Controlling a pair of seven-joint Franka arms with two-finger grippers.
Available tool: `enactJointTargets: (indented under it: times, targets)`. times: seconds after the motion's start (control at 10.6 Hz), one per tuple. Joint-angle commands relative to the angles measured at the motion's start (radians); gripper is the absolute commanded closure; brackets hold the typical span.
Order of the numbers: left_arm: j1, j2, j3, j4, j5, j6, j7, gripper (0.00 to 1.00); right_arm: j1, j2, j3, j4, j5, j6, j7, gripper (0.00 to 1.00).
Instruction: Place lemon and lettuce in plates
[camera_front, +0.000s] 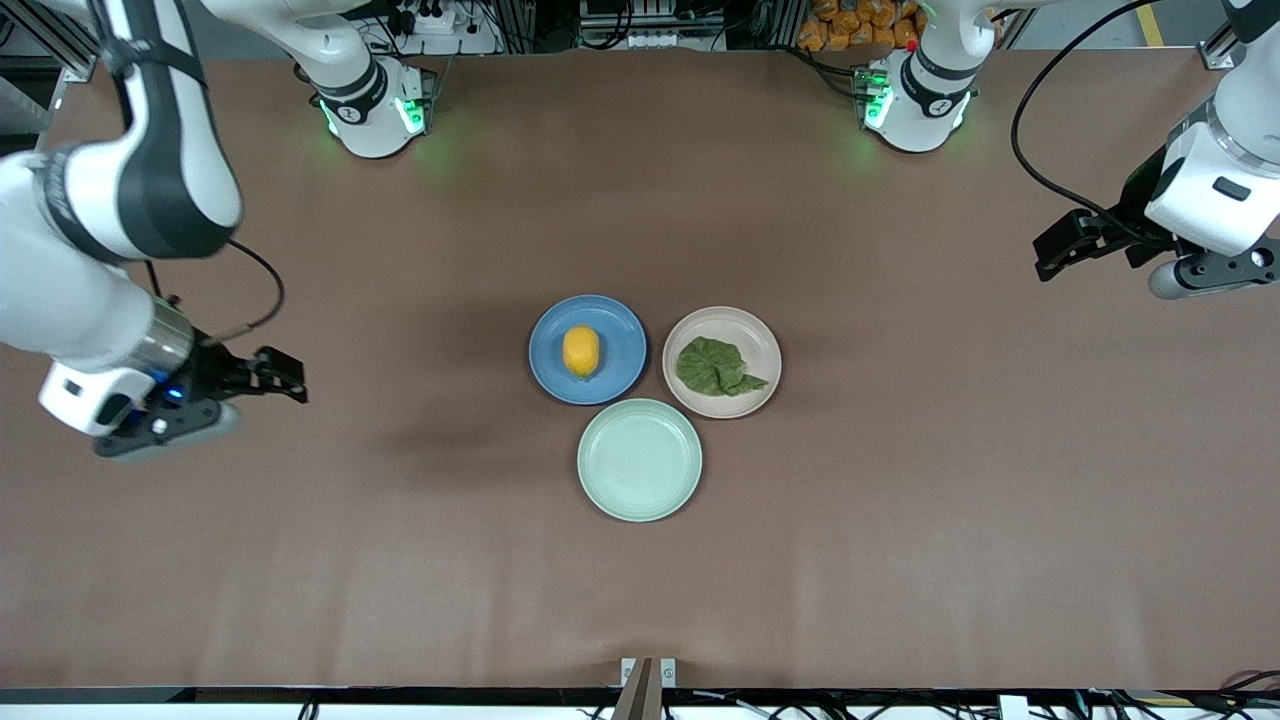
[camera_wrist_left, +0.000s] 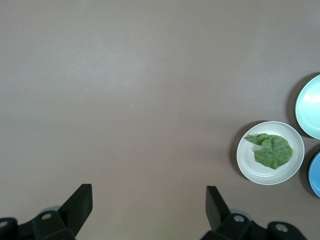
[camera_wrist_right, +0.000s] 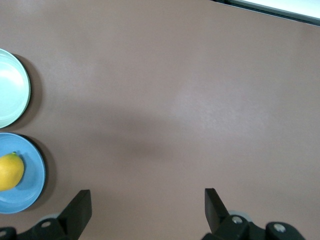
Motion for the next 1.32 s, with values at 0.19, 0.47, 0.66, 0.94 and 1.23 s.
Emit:
enactJointTargets:
  times: [0.19, 0.47, 0.66, 0.94, 1.23]
  targets:
    - [0.010, -0.016, -0.001, -0.002, -0.038, -0.008, 0.023, 0.00, -0.086, -0.156, 0.012, -0.074, -0.016, -0.135, 0.003, 0.00]
    - [0.013, -0.016, 0.003, -0.002, -0.026, -0.008, 0.113, 0.00, -0.090, -0.212, -0.006, -0.064, -0.120, -0.254, 0.004, 0.00]
    - [0.019, -0.016, 0.012, -0.002, -0.026, -0.008, 0.220, 0.00, -0.092, -0.217, -0.009, -0.032, -0.134, -0.328, 0.016, 0.00]
    - [0.019, -0.020, 0.014, -0.004, -0.025, -0.008, 0.229, 0.00, -0.083, -0.217, -0.020, 0.013, -0.133, -0.391, 0.140, 0.00]
    - [0.019, -0.022, 0.014, -0.002, -0.028, -0.010, 0.225, 0.00, -0.072, -0.216, -0.046, 0.031, -0.131, -0.419, 0.237, 0.00]
